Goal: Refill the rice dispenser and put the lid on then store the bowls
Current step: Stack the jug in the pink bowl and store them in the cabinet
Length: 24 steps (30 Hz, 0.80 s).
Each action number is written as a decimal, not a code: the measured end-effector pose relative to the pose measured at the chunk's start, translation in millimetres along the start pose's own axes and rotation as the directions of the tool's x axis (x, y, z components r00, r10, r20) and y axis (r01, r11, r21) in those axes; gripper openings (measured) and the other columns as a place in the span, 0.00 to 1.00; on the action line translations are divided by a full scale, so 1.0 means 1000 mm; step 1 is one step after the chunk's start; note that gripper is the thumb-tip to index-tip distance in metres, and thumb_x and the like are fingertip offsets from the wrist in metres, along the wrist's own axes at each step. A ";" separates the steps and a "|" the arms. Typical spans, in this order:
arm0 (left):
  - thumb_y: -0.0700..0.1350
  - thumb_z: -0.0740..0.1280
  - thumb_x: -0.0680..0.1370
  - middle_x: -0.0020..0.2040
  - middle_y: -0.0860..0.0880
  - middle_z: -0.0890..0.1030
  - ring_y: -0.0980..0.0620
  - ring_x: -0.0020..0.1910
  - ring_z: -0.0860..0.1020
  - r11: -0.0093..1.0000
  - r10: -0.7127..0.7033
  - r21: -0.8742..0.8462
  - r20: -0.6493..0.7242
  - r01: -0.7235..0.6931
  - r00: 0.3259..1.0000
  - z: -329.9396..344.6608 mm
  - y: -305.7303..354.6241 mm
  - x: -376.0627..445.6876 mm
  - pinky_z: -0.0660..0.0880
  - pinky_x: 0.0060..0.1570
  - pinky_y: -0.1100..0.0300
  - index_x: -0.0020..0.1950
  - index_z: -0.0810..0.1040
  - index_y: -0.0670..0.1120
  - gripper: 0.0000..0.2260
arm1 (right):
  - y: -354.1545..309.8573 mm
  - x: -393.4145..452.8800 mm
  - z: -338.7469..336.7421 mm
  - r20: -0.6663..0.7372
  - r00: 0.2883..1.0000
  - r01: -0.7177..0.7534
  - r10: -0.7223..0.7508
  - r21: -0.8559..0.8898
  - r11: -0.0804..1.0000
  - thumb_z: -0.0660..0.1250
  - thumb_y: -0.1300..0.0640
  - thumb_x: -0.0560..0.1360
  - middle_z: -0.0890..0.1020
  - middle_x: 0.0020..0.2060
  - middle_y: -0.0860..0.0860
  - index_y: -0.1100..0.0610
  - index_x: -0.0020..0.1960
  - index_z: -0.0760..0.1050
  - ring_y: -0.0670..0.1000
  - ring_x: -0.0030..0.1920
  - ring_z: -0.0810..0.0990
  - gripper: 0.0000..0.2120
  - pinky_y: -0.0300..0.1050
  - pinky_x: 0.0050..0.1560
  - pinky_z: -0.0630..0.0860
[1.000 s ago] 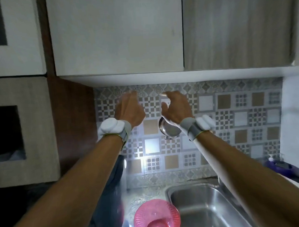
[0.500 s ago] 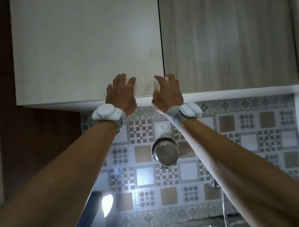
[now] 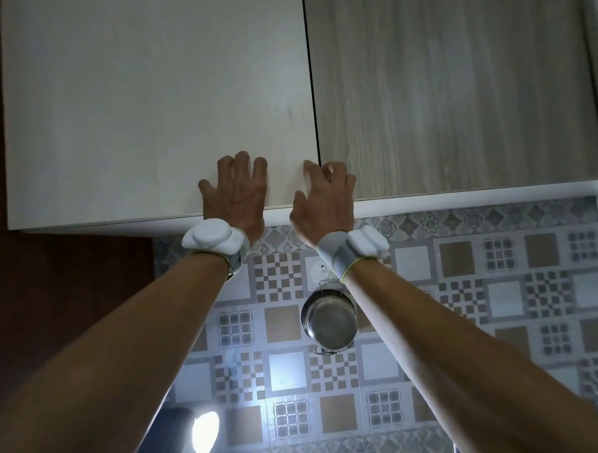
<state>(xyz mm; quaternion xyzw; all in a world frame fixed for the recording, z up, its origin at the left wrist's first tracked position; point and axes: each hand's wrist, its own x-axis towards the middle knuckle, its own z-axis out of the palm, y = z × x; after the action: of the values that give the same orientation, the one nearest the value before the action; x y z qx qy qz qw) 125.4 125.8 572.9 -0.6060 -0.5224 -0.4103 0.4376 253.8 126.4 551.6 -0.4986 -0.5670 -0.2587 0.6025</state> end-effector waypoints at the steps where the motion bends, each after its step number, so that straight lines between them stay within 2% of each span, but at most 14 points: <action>1: 0.34 0.70 0.65 0.64 0.45 0.66 0.42 0.65 0.66 1.000 0.000 0.004 0.003 0.000 1.000 -0.002 0.000 -0.002 0.72 0.49 0.45 0.65 0.64 0.48 0.31 | -0.001 -0.001 -0.001 0.002 1.000 -0.021 0.021 0.044 0.999 0.64 0.57 0.75 0.66 0.64 0.55 0.53 0.72 0.67 0.57 0.63 0.64 0.26 0.49 0.58 0.70; 5: 0.35 0.71 0.66 0.66 0.46 0.66 0.42 0.66 0.66 1.000 0.019 0.005 -0.007 -0.019 1.000 -0.012 -0.001 -0.007 0.73 0.48 0.45 0.66 0.64 0.48 0.32 | -0.010 -0.002 -0.011 0.039 0.994 -0.110 0.104 0.231 0.967 0.62 0.57 0.77 0.67 0.66 0.56 0.53 0.76 0.61 0.57 0.66 0.65 0.28 0.47 0.63 0.66; 8: 0.35 0.70 0.67 0.67 0.46 0.66 0.42 0.67 0.66 1.000 0.022 -0.013 -0.015 -0.022 1.000 -0.029 -0.008 -0.016 0.73 0.49 0.43 0.67 0.63 0.48 0.31 | -0.029 -0.008 -0.025 0.024 0.985 -0.168 0.172 0.369 0.914 0.61 0.59 0.78 0.69 0.69 0.56 0.54 0.77 0.60 0.55 0.69 0.68 0.28 0.37 0.63 0.60; 9: 0.35 0.69 0.68 0.67 0.46 0.66 0.42 0.68 0.65 0.999 0.026 -0.028 -0.027 -0.027 0.999 -0.032 -0.005 -0.016 0.73 0.50 0.43 0.68 0.63 0.48 0.31 | -0.030 -0.007 -0.030 0.008 0.977 -0.200 0.215 0.405 0.892 0.61 0.59 0.79 0.70 0.69 0.56 0.55 0.77 0.61 0.56 0.69 0.69 0.27 0.36 0.64 0.60; 13: 0.32 0.65 0.68 0.70 0.47 0.64 0.43 0.70 0.63 0.991 0.022 -0.132 -0.040 -0.027 0.999 -0.058 -0.018 -0.026 0.74 0.50 0.43 0.70 0.62 0.49 0.33 | -0.056 -0.013 -0.059 -0.021 0.946 -0.274 0.324 0.482 0.832 0.62 0.58 0.79 0.74 0.67 0.56 0.57 0.75 0.65 0.55 0.66 0.74 0.24 0.49 0.70 0.69; 16: 0.31 0.63 0.70 0.72 0.48 0.63 0.44 0.71 0.62 0.971 0.009 -0.238 -0.060 -0.023 0.998 -0.080 -0.031 -0.037 0.75 0.53 0.44 0.72 0.61 0.49 0.33 | -0.080 -0.025 -0.083 -0.061 0.939 -0.262 0.339 0.510 0.819 0.62 0.58 0.79 0.76 0.64 0.55 0.57 0.73 0.69 0.53 0.63 0.76 0.22 0.50 0.68 0.72; 19: 0.36 0.64 0.73 0.73 0.47 0.63 0.45 0.72 0.62 0.951 0.022 -0.306 -0.090 -0.049 0.996 -0.109 -0.053 -0.052 0.74 0.57 0.46 0.75 0.60 0.48 0.31 | -0.117 -0.044 -0.111 -0.107 0.937 -0.225 0.334 0.546 0.807 0.63 0.58 0.79 0.78 0.62 0.53 0.57 0.71 0.72 0.50 0.61 0.78 0.21 0.47 0.67 0.73; 24: 0.37 0.61 0.75 0.75 0.47 0.62 0.47 0.74 0.61 0.878 -0.044 -0.477 -0.147 -0.032 0.988 -0.158 -0.097 -0.081 0.72 0.65 0.51 0.77 0.58 0.47 0.30 | -0.195 -0.084 -0.154 -0.234 0.938 -0.090 0.254 0.546 0.833 0.65 0.58 0.78 0.78 0.61 0.55 0.58 0.70 0.73 0.51 0.60 0.78 0.20 0.47 0.65 0.74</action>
<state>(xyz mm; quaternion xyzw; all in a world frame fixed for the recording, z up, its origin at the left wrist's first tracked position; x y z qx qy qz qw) 13.0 -40.8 549.2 -0.6603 -0.3718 -0.5731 0.3121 129.1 -104.3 554.5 -0.3190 -0.4713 -0.1089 0.8150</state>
